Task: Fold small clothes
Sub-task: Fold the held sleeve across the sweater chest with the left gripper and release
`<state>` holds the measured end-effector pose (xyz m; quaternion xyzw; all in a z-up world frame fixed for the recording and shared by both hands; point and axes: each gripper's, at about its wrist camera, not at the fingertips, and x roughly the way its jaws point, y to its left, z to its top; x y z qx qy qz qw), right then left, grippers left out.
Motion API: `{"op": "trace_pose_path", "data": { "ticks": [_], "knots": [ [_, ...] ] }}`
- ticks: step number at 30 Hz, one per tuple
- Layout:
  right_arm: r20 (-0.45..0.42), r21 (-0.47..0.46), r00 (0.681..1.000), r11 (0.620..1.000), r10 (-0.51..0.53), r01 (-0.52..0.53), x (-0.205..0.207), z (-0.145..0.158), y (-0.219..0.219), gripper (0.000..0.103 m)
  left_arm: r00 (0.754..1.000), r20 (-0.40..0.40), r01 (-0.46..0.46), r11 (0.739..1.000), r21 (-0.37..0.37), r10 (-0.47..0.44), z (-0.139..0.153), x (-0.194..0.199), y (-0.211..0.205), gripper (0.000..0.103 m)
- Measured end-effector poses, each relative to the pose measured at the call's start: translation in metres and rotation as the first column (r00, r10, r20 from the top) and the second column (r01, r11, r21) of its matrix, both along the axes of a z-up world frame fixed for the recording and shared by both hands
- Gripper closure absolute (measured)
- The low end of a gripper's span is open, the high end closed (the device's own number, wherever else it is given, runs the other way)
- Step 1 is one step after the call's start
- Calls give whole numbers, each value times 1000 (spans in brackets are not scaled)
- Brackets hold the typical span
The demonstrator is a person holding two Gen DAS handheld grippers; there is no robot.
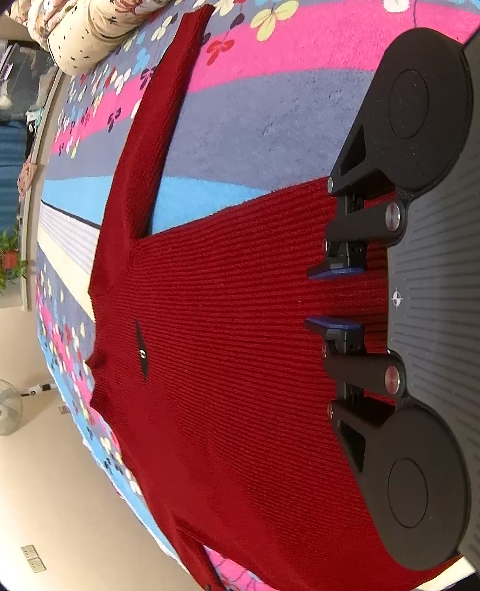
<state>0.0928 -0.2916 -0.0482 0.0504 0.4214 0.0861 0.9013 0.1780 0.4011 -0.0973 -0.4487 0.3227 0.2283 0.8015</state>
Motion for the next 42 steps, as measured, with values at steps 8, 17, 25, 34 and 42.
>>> {"op": "trace_pose_path", "data": {
  "ticks": [8,17,25,34,42],
  "knots": [
    [-58,-48,998,998,-34,31,5,-9,-3,75,999,-40,-10,993,121,15,1,17,-12,84],
    [-67,-59,997,998,-31,27,8,-13,-7,75,994,-112,47,933,357,-8,22,37,-47,89],
    [-64,-79,998,997,-20,15,9,-12,-5,75,992,-36,121,801,587,-123,60,45,-109,93],
    [-56,-98,998,995,-19,13,11,-15,0,75,531,44,562,391,729,-846,97,27,-320,65],
    [-54,-88,998,996,-20,16,10,-14,-2,75,427,-110,675,236,699,-897,96,3,-358,50]
  ]
}}
